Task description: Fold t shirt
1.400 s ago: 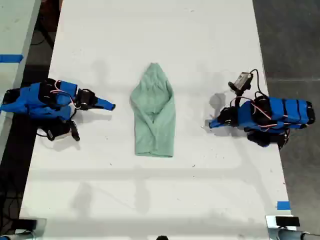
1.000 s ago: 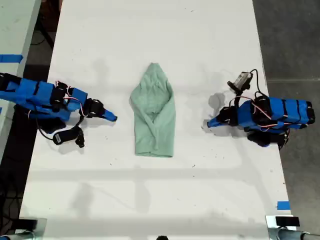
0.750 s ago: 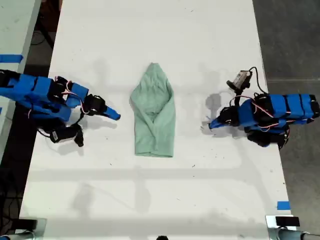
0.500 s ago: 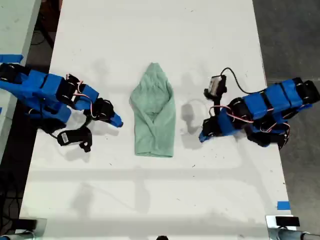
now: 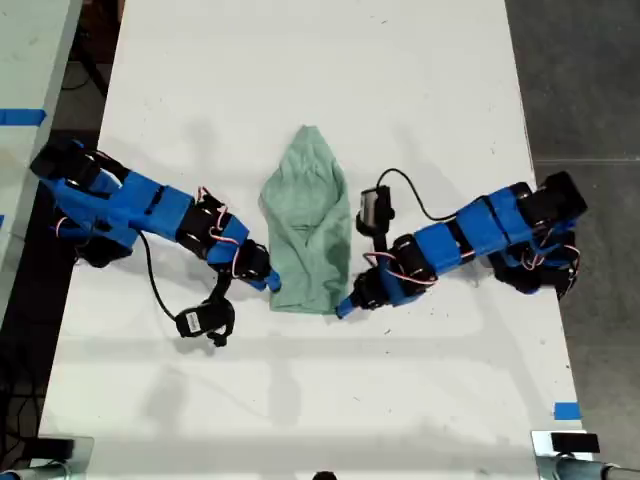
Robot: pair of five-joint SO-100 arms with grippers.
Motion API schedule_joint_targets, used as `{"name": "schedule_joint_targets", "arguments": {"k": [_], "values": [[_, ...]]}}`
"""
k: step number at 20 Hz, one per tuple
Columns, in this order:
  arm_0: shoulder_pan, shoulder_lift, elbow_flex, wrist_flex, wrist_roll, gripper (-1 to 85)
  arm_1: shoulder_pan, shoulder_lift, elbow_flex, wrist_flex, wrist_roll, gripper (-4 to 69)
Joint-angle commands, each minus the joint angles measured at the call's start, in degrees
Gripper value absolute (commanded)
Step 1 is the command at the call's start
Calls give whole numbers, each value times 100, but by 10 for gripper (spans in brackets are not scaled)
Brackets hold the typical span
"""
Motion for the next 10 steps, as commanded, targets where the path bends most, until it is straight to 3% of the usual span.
{"name": "schedule_joint_targets", "arguments": {"k": [1, 7, 8, 9, 10], "values": [[141, -598, -677, -18, -44, 120, 237, -378, -510, -316, -158, 307], [-149, -1178, -800, 26, -114, 125, 861, -896, -501, -598, -387, 299], [-193, -1327, -826, -44, -18, 100, 923, -1055, -536, -659, -439, 243], [-220, -1564, -949, -88, 149, -2, 976, -1230, -571, -747, -457, 122], [-237, -1890, -1160, -149, 299, -2, 1037, -1433, -554, -844, -554, -16]]}}
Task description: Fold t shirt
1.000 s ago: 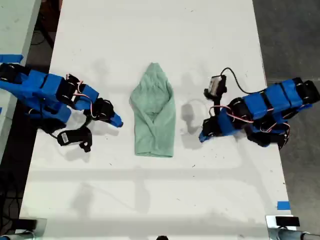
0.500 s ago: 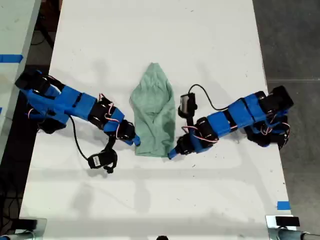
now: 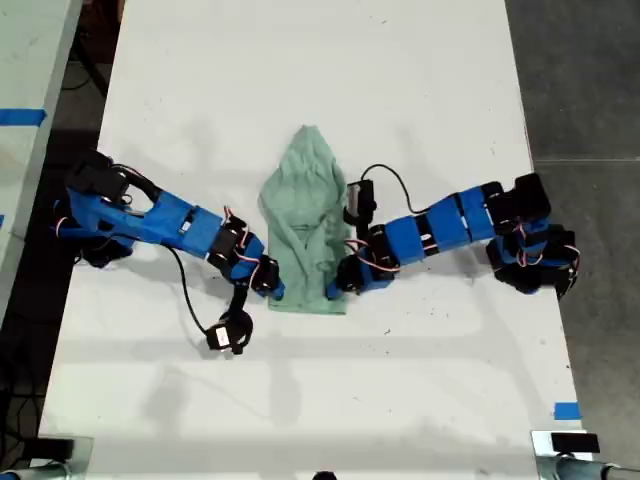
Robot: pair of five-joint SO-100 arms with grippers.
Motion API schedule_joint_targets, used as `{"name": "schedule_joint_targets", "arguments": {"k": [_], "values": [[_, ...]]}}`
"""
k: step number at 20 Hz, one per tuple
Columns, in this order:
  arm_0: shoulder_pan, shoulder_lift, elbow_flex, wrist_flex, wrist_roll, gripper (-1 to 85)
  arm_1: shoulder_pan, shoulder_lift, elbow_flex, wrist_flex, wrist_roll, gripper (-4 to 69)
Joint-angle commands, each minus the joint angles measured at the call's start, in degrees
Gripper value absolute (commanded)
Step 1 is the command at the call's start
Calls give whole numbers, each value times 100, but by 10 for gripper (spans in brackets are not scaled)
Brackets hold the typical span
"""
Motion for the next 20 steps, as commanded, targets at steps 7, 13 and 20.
{"name": "schedule_joint_targets", "arguments": {"k": [7, 13, 20], "values": [[308, 0, -2109, 1046, 501, -3, -316, 220, -1942, 1116, -158, -15], [-958, 1907, -2399, 2426, 1020, -3, 615, 2777, -1898, 1257, -993, -15], [-3322, 2373, -1881, 2795, 1978, 80, 2505, 2979, -1582, 1512, -2171, 260]]}}
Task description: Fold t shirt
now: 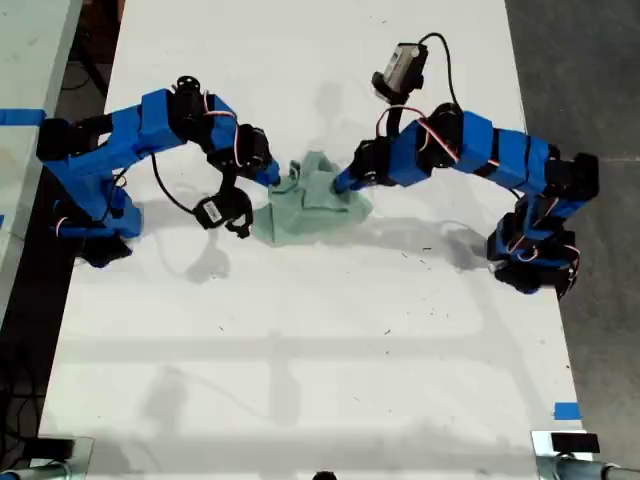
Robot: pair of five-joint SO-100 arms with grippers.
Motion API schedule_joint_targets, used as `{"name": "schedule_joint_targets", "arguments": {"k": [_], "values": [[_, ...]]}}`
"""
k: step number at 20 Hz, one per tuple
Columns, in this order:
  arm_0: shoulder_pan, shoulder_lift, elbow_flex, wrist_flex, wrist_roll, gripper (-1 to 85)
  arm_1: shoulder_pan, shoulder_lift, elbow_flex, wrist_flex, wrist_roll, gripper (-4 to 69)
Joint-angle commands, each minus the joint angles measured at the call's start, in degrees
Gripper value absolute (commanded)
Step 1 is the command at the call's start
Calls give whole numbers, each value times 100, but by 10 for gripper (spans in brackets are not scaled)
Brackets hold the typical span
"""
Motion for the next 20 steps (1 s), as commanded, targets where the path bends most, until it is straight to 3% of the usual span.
{"name": "schedule_joint_targets", "arguments": {"k": [1, 3, 6, 7, 8, 10, 14, 15, 18, 20], "values": [[-677, 44, -105, 53, 378, 99, 624, 281, -132, 448, -360, 327], [-1151, -18, -158, 211, 598, 144, 1213, 773, -246, 1011, -606, 373], [-1837, 229, -158, 519, 1090, 181, 2136, 1916, -132, 1714, -984, 358], [-2021, 510, -70, 545, 1195, 145, 2303, 2373, 114, 1740, -1072, 342], [-2153, 896, 26, 563, 1266, 38, 2364, 2786, 343, 1767, -1151, 323], [-2180, 1942, 237, 571, 1283, -3, 2312, 3639, 879, 1784, -1230, 1], [-694, 4755, 1477, 334, 712, -3, 1151, 5687, 2892, 1617, -817, -1], [-202, 5607, 2224, 0, 439, -3, 861, 6311, 3691, 1406, -870, -1], [1002, 7620, 5054, -958, -264, -3, -290, 8438, 6240, 1099, -88, -1], [1521, 8736, 6943, -1705, -519, -3, -1134, 9299, 7339, 483, 158, 3]]}}
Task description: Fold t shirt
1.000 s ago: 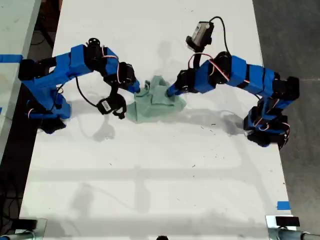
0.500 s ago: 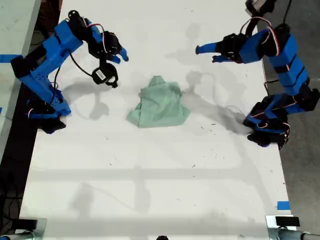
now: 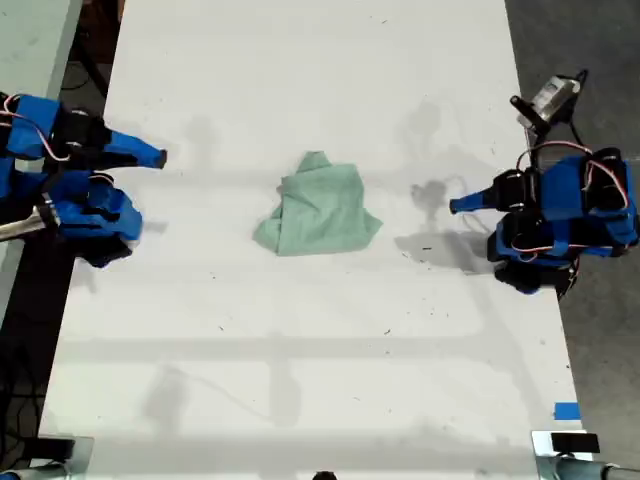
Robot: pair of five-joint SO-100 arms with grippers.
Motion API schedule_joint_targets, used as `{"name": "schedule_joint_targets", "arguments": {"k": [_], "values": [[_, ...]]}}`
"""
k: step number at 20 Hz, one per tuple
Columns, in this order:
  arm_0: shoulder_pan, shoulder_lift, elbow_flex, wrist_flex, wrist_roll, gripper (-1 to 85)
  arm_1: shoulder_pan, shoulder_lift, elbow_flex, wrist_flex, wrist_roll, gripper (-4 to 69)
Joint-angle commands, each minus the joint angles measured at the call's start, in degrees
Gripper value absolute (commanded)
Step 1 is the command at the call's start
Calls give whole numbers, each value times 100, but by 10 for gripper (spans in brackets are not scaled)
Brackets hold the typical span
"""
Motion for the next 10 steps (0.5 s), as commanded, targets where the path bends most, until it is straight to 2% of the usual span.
{"name": "schedule_joint_targets", "arguments": {"k": [1, 3, 4, 8, 10], "values": [[606, 1424, 2522, -984, -316, -3, -896, 738, 1336, -712, 308, 4], [773, 2610, 3779, -1257, -308, -3, -1020, 1151, 2514, -958, 545, 4], [791, 2971, 4184, -1187, -325, -3, -1090, 1477, 3032, -1028, 668, 4], [439, 2936, 5282, -1389, -193, -3, -1107, 1441, 4254, -1573, 712, 2], [220, 2936, 5563, -1318, -229, -3, -914, 1450, 4685, -1652, 1046, 2]]}}
